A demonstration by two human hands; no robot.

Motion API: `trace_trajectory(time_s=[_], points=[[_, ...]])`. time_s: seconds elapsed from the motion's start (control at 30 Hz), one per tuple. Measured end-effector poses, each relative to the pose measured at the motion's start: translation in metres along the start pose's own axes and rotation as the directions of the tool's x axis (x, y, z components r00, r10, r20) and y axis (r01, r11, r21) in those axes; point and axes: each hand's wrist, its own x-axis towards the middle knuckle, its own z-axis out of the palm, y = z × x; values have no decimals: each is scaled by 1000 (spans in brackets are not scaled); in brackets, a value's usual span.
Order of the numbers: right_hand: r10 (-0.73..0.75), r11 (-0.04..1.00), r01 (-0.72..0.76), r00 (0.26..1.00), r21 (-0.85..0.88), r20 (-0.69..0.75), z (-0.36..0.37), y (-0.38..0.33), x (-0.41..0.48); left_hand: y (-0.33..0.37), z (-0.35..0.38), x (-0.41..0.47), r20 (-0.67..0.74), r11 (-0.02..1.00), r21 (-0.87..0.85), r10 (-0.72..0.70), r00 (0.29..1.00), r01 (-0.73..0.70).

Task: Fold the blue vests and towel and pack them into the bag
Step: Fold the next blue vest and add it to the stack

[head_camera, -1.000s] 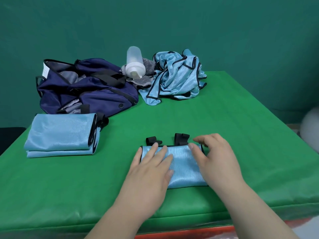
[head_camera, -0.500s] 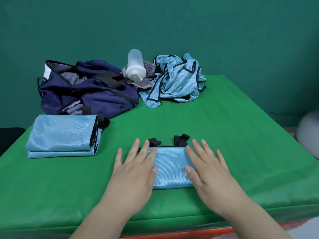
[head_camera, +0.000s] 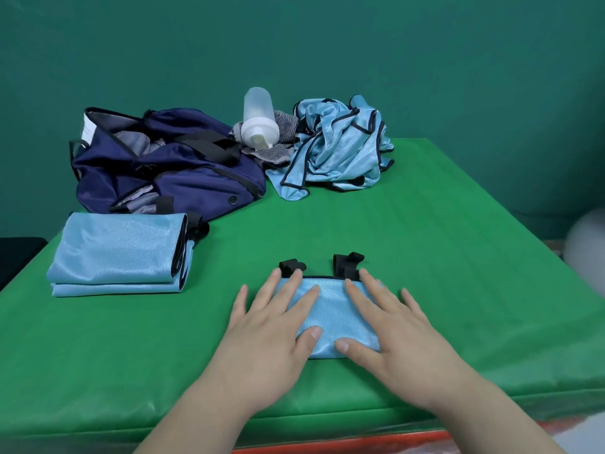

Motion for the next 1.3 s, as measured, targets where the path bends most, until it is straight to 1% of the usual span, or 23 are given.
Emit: trace_trajectory(time_s=[0.07,0.2,0.33,0.37,0.43,0.5,0.57,0.63,0.7,0.8,0.9,1.03,1.2,1.3], points=[[-18,1000,18,1000,2,9,-1,2,0,-4,-1,1,24,1000,-7,-17,1000,17],[-40,999,40,999,3,15,-3,2,-1,-5,-1,0,44,1000,-12,-5,999,5],[-74,997,74,997,28,1,-2,-1,-1,-8,-1,-3,33,999,-35,-11,999,12],[-92,994,92,996,53,4,-3,-2,-1,-10,-1,-5,26,999,-41,-13,1000,14],[-120,979,120,993,163,-7,-6,-6,-3,-14,-2,-11,0,996,-82,-26,1000,26],[-111,957,117,993,266,-36,-6,-8,-3,-20,-2,-18,-60,987,-151,-59,996,50],[-46,930,74,995,360,-86,-6,-8,-3,-25,-3,-23,-133,972,-219,-118,984,87],[34,911,27,989,412,-141,-6,-8,0,-26,-6,-25,-163,955,-258,-191,968,145],[96,924,-29,983,382,-158,-6,-8,3,-27,-12,-25,-163,944,-265,-246,955,198],[134,912,-77,984,404,-115,-9,-9,5,-28,-18,-24,-100,940,-241,-270,958,240],[115,896,-58,988,440,-103,-13,-7,3,-30,-22,-22,-80,932,-281,-261,962,230],[89,912,-28,987,410,-131,-13,-5,1,-28,-24,-18,-105,908,-357,-273,956,220],[71,916,21,974,400,-213,-10,-7,2,-25,-23,-19,-158,864,-468,-289,944,186],[80,900,52,957,432,-280,-6,-10,1,-24,-22,-21,-177,838,-522,-285,942,156]])
